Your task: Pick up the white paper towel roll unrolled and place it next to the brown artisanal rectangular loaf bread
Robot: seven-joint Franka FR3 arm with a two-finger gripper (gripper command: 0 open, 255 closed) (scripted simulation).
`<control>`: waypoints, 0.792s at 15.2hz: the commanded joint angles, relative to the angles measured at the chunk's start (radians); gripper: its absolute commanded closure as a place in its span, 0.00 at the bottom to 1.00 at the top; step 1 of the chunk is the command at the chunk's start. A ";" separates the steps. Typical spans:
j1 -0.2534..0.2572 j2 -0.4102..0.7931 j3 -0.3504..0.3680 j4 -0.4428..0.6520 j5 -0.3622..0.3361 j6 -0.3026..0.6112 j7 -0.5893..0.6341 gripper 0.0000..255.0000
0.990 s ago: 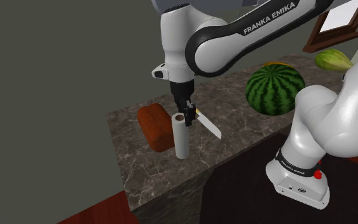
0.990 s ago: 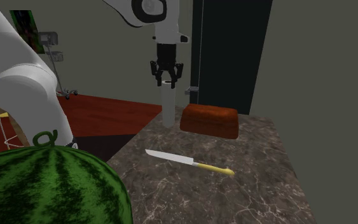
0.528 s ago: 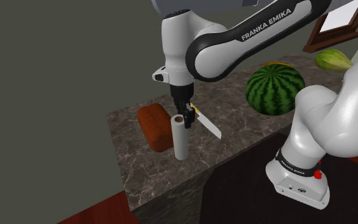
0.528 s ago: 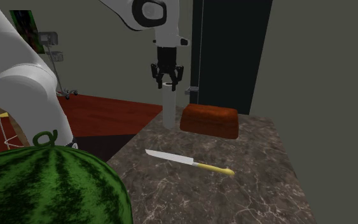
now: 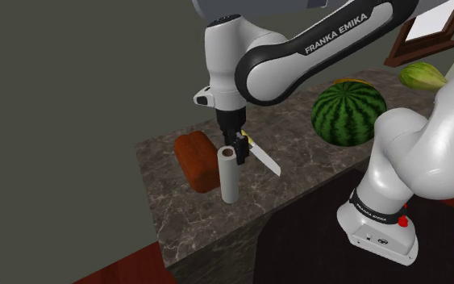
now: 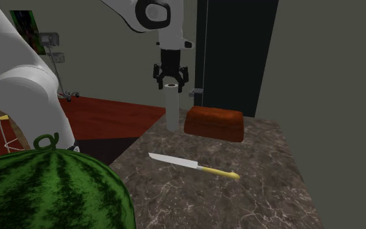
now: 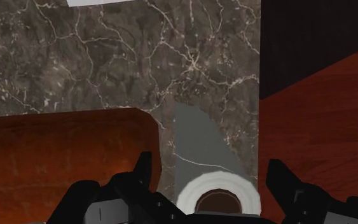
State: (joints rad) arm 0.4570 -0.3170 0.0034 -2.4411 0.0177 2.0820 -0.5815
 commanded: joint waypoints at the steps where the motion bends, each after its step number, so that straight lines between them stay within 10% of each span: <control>1: 0.000 -0.014 0.000 0.022 -0.001 -0.037 0.000 0.00; 12: -0.001 -0.040 -0.001 0.096 -0.002 -0.135 0.000 0.00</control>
